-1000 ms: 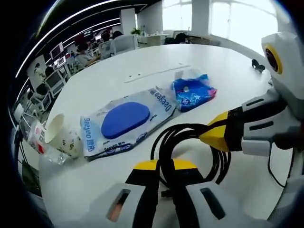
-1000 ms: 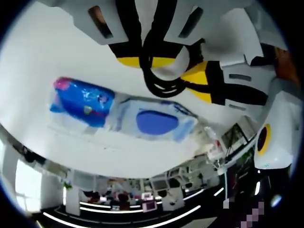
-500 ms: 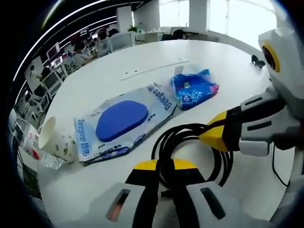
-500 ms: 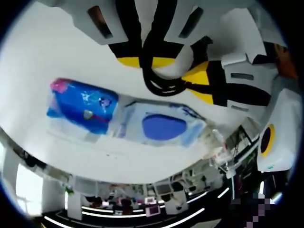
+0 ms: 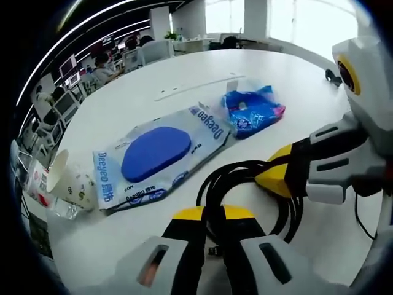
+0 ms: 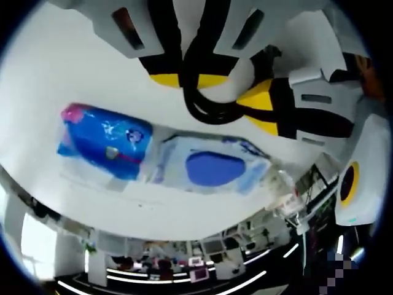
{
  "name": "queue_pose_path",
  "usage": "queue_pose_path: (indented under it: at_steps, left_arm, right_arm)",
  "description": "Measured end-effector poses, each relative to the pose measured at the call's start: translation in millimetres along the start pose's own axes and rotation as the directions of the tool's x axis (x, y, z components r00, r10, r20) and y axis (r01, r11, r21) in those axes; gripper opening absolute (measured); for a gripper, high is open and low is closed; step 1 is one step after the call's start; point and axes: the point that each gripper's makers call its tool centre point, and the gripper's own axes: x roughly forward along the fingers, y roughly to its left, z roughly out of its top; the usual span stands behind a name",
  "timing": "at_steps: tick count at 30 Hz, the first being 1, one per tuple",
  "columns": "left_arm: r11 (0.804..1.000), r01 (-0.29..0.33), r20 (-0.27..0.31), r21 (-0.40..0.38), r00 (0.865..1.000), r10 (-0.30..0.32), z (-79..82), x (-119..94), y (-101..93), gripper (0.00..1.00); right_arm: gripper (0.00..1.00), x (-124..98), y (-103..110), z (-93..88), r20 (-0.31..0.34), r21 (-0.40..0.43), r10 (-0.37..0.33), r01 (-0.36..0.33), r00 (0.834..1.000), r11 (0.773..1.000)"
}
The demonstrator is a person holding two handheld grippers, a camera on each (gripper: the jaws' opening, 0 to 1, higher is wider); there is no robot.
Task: Arrange the tabletop items into an orderly group along one side of the table until the central work area is clear of visible clutter.
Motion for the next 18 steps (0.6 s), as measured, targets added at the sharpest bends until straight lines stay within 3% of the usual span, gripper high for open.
queue_pose_path:
  at_steps: [12, 18]
  left_arm:
    - [1.000, -0.013, 0.002, 0.011, 1.000, 0.013, -0.4, 3.6, 2.1, 0.08]
    - [1.000, -0.013, 0.007, 0.013, 1.000, 0.013, -1.5, 3.6, 1.7, 0.08]
  right_arm:
    - [0.05, 4.3, -1.0, 2.1, 0.000, -0.006, -0.001, 0.001, 1.000, 1.000]
    - [0.07, 5.7, -0.1, 1.8, -0.005, -0.056, -0.005, 0.005, 1.000, 0.998]
